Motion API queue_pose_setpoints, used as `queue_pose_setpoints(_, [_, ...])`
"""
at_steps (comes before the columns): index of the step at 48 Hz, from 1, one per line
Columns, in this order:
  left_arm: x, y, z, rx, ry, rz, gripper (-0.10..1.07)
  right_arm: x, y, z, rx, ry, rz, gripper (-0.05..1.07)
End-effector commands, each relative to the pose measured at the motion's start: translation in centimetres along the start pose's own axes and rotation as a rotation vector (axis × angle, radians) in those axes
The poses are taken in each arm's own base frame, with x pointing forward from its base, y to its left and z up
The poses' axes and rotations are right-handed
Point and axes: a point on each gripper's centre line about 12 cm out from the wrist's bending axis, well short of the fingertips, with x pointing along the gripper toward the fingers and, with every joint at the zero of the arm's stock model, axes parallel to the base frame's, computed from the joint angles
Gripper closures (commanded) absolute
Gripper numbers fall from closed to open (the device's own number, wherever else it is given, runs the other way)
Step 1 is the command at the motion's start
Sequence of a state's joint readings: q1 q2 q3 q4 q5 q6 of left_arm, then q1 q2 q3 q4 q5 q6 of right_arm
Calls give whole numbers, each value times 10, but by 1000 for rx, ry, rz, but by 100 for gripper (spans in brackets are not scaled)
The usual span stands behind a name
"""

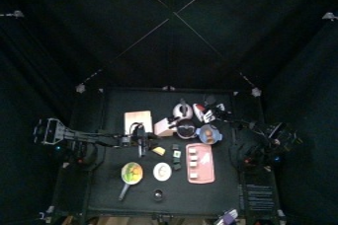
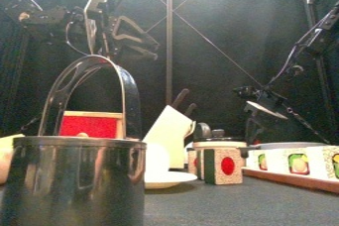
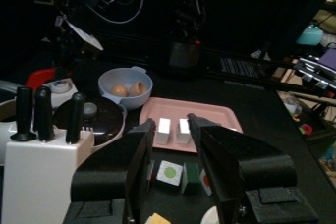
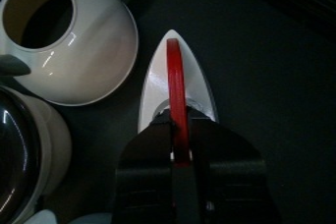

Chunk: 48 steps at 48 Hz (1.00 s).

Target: Grab iron

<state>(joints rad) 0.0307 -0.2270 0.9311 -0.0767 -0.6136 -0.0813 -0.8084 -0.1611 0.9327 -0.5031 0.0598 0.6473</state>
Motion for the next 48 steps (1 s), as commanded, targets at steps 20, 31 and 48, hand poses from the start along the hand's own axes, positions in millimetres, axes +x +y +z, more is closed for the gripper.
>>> queue_pose_setpoints(20, [1,-1,6,1,-24,-5,22,-13,6,16,1,-68,21,78])
queue_pose_setpoints(31, [1,-2,6,1,-26,-5,22,-14,6,15,-1,-68,20,78])
queue_pose_setpoints(48, [3,-1,2,-1,-12,-4,22,-14,6,15,-1,-64,18,78])
